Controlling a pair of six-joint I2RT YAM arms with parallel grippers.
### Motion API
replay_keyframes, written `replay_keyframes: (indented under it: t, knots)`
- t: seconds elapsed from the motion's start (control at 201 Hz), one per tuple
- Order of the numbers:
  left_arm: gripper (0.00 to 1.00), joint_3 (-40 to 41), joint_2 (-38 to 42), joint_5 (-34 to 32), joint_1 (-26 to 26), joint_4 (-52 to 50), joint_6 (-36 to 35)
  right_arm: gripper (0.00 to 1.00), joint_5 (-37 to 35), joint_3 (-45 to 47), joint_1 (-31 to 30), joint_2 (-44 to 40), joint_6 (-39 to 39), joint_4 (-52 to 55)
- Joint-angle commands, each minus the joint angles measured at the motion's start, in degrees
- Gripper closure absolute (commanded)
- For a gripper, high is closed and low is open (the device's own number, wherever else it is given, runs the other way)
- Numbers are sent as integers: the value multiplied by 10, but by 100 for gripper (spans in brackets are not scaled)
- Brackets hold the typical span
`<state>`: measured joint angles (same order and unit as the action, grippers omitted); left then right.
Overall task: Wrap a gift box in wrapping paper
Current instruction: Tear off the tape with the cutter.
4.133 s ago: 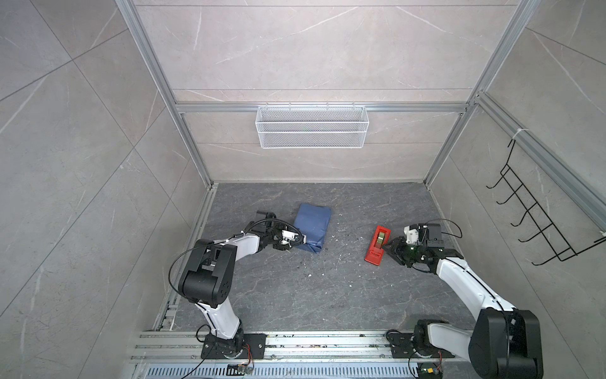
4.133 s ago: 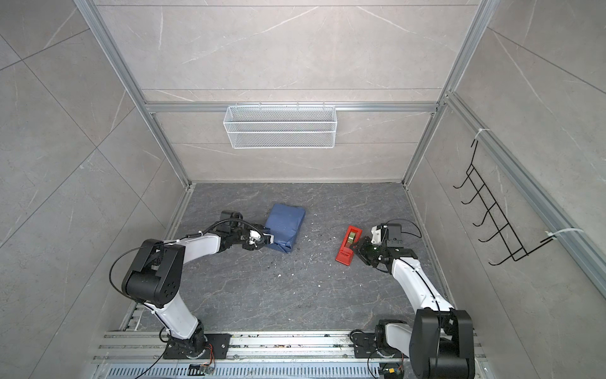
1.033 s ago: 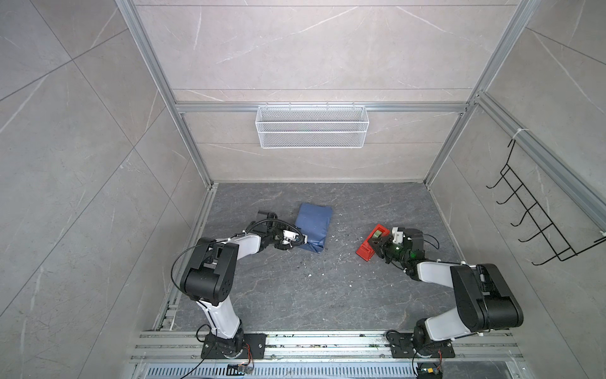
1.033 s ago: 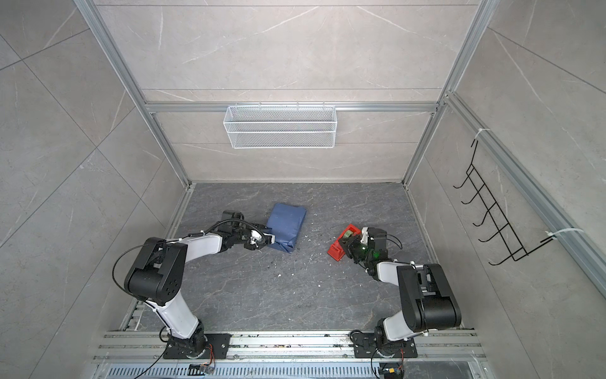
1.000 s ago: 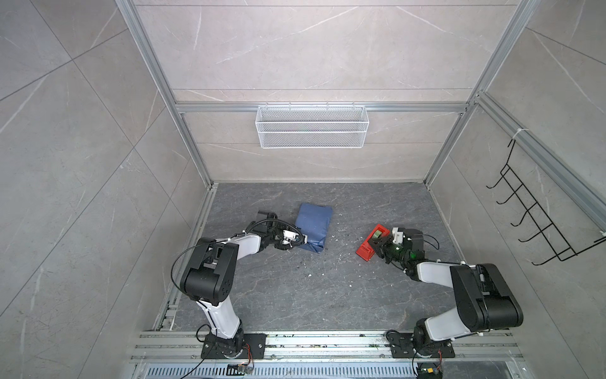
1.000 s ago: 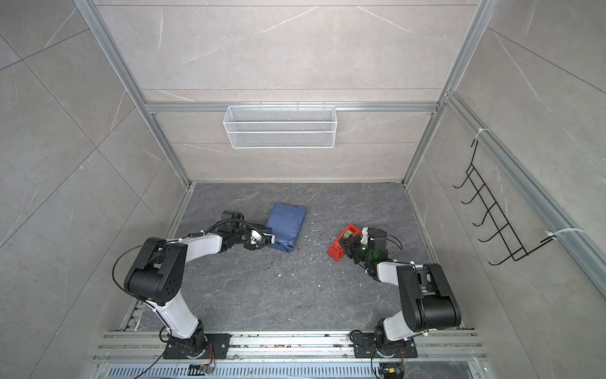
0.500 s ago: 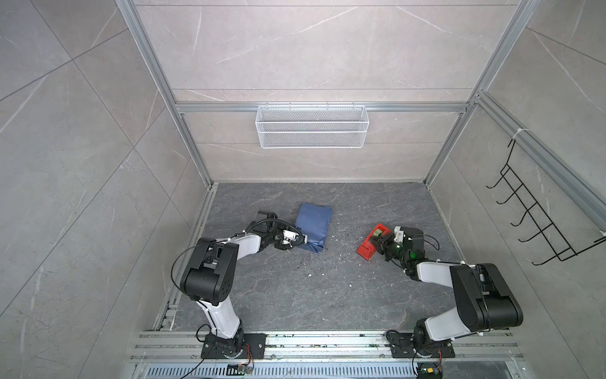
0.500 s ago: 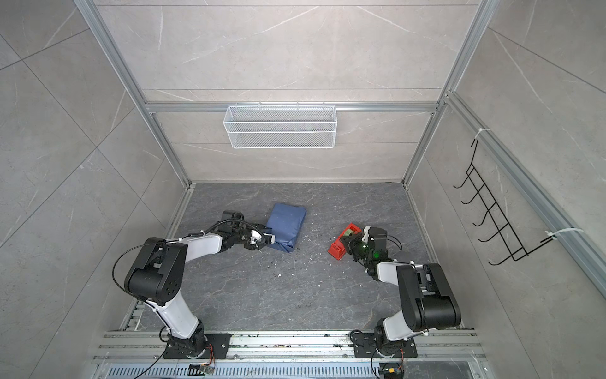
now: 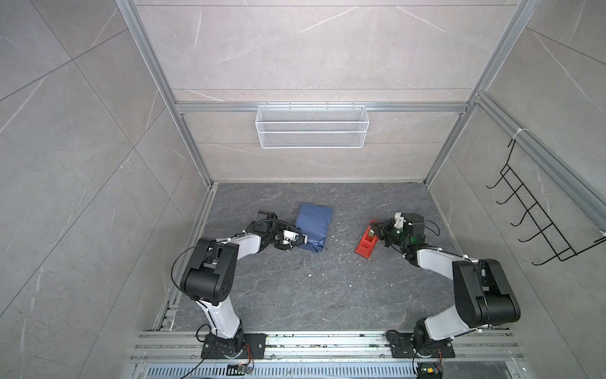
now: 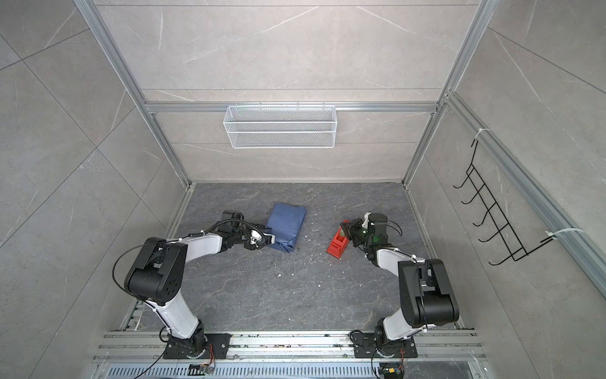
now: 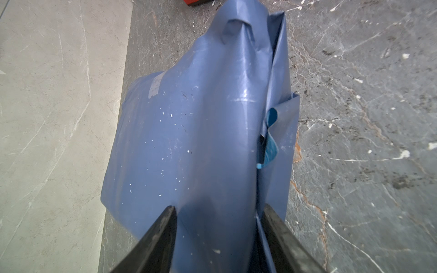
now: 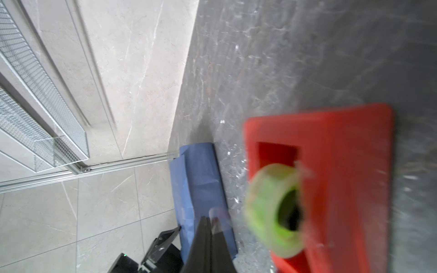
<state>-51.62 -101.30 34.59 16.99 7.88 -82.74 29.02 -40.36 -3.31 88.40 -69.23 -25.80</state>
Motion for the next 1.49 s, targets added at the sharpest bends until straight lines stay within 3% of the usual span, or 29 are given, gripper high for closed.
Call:
replay_keyframes:
  t: [0.0,0.219,1.026,1.31,1.489]
  knots:
    - [43,25,-45,-37,11,-107,5,100,18,-55,-2,-15,16,7]
    - [43,26,-44,-37,12,-103,5,100,32,-79,-15,-22,10,29]
    - [42,25,-49,-39,10,-110,3,100,-22,196,-104,-193,-29,21]
    - [42,31,-36,-37,6,-110,4,100,-7,248,-121,-149,-46,-51]
    - [42,27,-43,-37,7,-107,4,100,-5,267,-123,-166,-43,-48]
